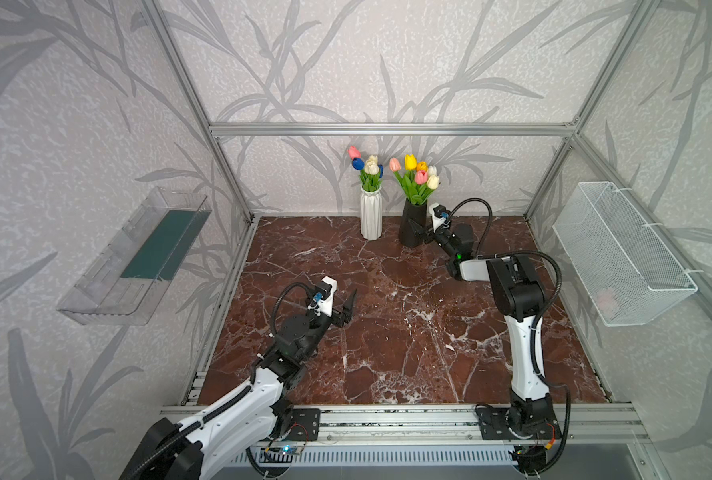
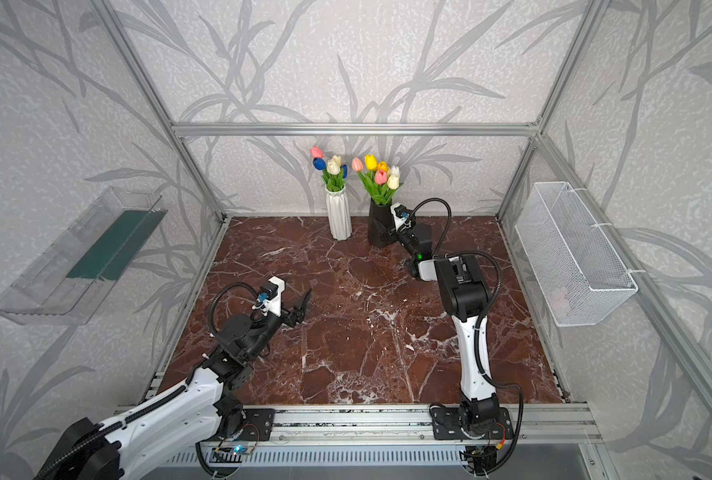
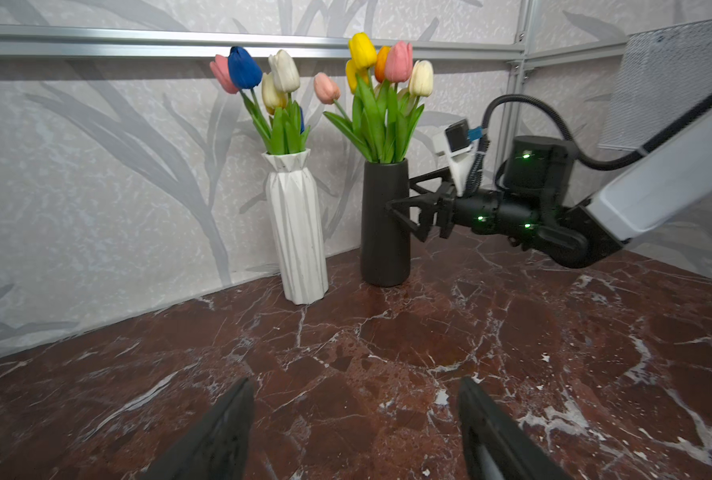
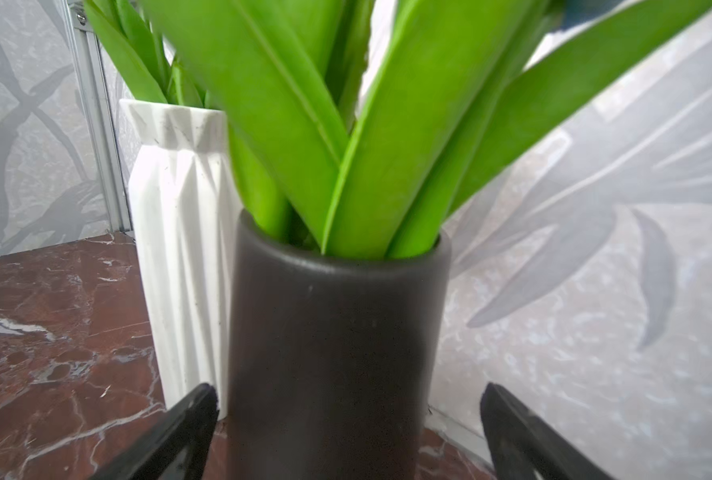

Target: Arrange the flowers into the vase

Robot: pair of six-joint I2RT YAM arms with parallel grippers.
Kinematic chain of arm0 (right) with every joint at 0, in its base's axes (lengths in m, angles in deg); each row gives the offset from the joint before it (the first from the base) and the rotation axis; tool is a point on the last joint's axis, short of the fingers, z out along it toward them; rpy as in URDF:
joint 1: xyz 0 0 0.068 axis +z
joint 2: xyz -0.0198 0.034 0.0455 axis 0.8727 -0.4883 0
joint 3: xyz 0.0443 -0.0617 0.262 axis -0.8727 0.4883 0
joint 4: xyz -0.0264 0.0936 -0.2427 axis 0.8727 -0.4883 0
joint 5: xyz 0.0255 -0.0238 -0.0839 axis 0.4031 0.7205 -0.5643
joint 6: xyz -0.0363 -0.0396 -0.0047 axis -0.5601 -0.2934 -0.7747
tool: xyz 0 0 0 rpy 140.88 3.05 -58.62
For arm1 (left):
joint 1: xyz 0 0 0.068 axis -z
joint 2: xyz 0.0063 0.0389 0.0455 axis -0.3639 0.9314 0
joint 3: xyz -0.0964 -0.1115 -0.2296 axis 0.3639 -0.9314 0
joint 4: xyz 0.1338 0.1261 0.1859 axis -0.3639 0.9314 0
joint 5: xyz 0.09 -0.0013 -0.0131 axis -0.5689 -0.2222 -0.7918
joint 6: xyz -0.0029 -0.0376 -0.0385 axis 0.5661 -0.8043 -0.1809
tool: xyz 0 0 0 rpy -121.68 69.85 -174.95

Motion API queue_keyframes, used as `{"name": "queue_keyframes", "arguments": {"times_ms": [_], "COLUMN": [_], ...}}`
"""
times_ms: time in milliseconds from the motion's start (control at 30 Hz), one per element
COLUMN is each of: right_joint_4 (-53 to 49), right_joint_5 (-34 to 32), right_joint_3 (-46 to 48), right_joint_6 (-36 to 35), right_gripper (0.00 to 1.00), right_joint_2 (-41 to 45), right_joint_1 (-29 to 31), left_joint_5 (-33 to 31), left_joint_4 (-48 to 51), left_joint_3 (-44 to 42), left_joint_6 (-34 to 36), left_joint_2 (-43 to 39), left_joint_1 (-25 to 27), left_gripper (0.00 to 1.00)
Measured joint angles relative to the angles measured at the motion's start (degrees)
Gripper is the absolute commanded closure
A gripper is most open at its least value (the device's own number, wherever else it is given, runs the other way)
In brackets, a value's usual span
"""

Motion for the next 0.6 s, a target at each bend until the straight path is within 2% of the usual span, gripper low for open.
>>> {"name": "queue_keyframes", "arguments": {"times_ms": [133, 267, 367, 433, 500, 600], "right_joint_4": [4.7, 9.0, 10.1, 8.5, 4.5, -5.2], "right_joint_5": [-3.1, -12.9, -23.0, -30.5, -37.0, -45.9], "right_joint_3": [13.5, 28.9, 39.4, 44.5, 48.5, 51.2], "right_joint_6": [-0.3, -0.9, -3.6, -5.9, -7.9, -8.7], "right_gripper": [0.01, 0.01, 0.01, 0.01, 0.01, 0.01], "right_joint_2": [8.6, 19.5, 27.5, 32.5, 38.5, 48.7], "right_joint_1": [0.2, 2.4, 7.7, 13.0, 18.5, 22.5], "left_joint_5": [-10.2, -22.0, -28.6, -32.0, -34.4, -36.9], "left_joint_4": [-0.9, 2.1, 4.1, 4.2, 4.1, 4.6], "left_joint_3": [1.9, 7.1, 10.1, 10.1, 9.9, 9.4], "left_joint_6": [0.8, 0.2, 0.0, 0.6, 1.2, 1.3], "left_joint_2": [4.4, 11.0, 15.5, 17.4, 19.1, 20.6], "left_joint_1": [-1.6, -6.3, -10.2, -11.2, -11.4, -11.7], "left_gripper": [0.22, 0.15, 0.10, 0.05, 0.04, 0.03]}}
